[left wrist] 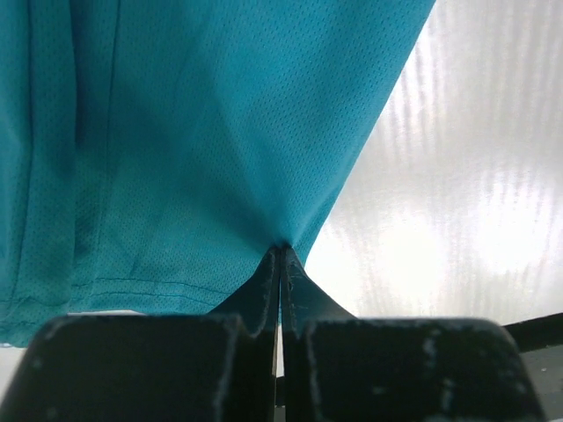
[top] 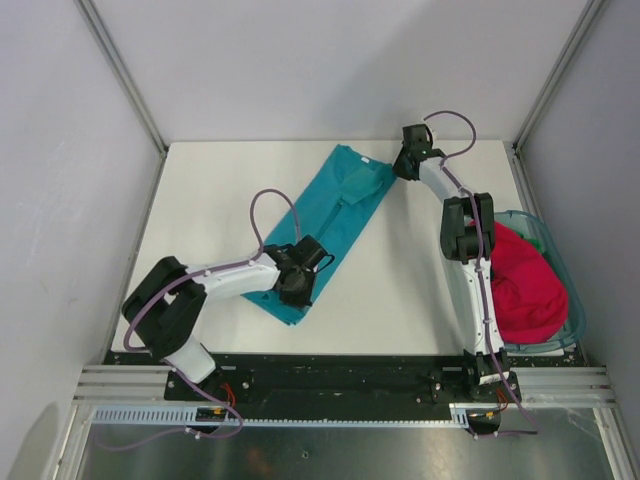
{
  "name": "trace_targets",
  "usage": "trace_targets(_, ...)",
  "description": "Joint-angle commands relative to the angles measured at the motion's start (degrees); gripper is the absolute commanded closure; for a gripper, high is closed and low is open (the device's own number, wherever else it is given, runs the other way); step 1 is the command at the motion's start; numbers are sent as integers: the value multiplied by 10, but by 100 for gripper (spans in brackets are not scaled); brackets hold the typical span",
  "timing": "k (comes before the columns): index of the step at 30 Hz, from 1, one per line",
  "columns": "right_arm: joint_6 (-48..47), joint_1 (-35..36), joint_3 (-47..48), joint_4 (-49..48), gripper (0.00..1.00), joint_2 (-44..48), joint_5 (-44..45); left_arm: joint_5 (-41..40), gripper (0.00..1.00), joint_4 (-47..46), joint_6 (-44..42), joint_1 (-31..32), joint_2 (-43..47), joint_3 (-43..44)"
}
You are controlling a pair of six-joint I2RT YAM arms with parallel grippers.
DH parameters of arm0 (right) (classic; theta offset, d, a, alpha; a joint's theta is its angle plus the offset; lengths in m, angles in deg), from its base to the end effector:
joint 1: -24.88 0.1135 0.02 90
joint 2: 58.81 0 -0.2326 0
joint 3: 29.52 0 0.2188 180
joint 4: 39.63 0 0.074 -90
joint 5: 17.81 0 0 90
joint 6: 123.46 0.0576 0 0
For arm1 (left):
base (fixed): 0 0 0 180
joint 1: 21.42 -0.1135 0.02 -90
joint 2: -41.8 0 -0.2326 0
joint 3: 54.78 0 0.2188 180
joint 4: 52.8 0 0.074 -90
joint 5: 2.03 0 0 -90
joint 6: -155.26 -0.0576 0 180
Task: Fold and stack the t-shirts
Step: Rotate the tshirt 90 degrees
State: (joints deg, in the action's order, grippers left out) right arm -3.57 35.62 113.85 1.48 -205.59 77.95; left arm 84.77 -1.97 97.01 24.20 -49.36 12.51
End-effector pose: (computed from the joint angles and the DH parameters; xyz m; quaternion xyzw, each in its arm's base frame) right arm 0.5185 0.0925 0.1358 0.1724 0.9050 0.0906 0.3781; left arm 0.1838 -0.1832 0.1307 0.1159 0.9839 -0.0616 0.1212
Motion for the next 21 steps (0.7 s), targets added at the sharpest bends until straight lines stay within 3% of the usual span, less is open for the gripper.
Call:
trace_targets(1, -12, -4, 51, -2, 85, -36, 17, 21, 100, -6, 18, 16, -16, 44)
trace_targets(5, -17, -6, 81, -7, 95, -53, 28, 36, 100, -6, 26, 27, -42, 75)
trace_targets(9, -19, -11, 101, -22, 93, -64, 37, 55, 100, -6, 39, 39, -76, 115)
trace_targets(11, -19, -14, 117, -23, 85, -68, 35, 62, 100, -6, 47, 48, -97, 140)
trace_targets(17, -19, -27, 145, 1, 44, -52, 18, 74, 100, -7, 71, 79, -157, 219)
trace_targets(19, -19, -30, 138, 18, 38, -32, 12, 76, 97, -7, 73, 84, -168, 240)
trace_targets(21, -14, -33, 124, 36, 35, -5, 1, 75, 85, -8, 70, 88, -171, 251)
